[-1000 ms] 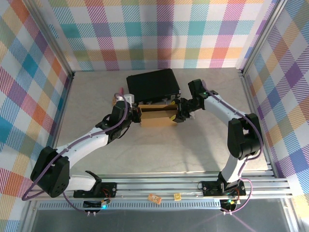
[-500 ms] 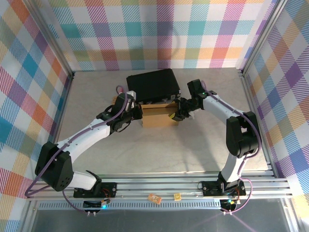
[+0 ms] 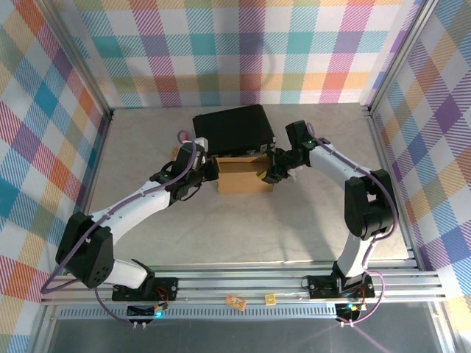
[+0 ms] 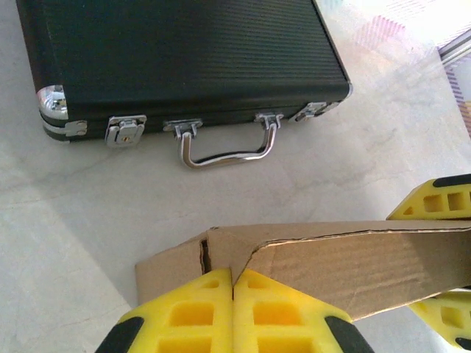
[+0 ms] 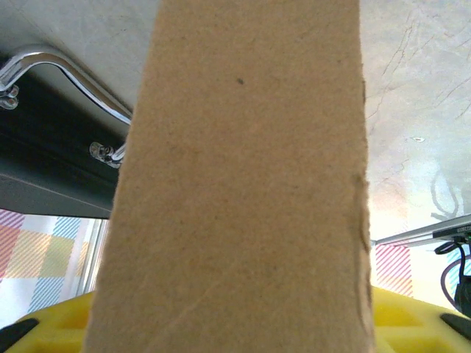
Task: Fold the paper box
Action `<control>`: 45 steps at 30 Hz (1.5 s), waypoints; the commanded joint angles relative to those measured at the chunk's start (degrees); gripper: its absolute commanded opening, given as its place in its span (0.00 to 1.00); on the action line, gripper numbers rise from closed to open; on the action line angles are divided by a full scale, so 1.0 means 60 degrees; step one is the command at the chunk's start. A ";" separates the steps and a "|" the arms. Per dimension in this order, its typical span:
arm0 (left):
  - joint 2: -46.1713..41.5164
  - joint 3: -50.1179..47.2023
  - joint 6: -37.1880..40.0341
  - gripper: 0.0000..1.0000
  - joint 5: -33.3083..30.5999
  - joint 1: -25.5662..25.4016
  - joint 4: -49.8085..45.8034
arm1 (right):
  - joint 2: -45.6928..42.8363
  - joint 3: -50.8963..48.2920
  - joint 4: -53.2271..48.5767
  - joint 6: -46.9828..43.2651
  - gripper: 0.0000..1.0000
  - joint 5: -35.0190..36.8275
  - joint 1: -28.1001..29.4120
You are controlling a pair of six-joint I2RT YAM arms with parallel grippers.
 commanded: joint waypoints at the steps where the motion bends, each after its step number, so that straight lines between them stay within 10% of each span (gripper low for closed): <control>1: 0.0151 -0.0536 0.0262 0.00 0.0104 -0.0028 -0.0093 | 0.0248 0.0259 -0.0131 0.0148 0.52 0.0035 0.0019; 27: 0.0098 -0.1208 0.0625 0.01 0.0509 0.0014 0.0563 | 0.0365 0.0469 -0.0411 -0.0128 0.51 0.0108 -0.0010; 45: -0.1058 -0.0903 -0.1311 0.58 0.1210 0.0056 -0.0158 | 0.0501 0.0555 -0.0412 -0.0215 0.49 0.0137 -0.0002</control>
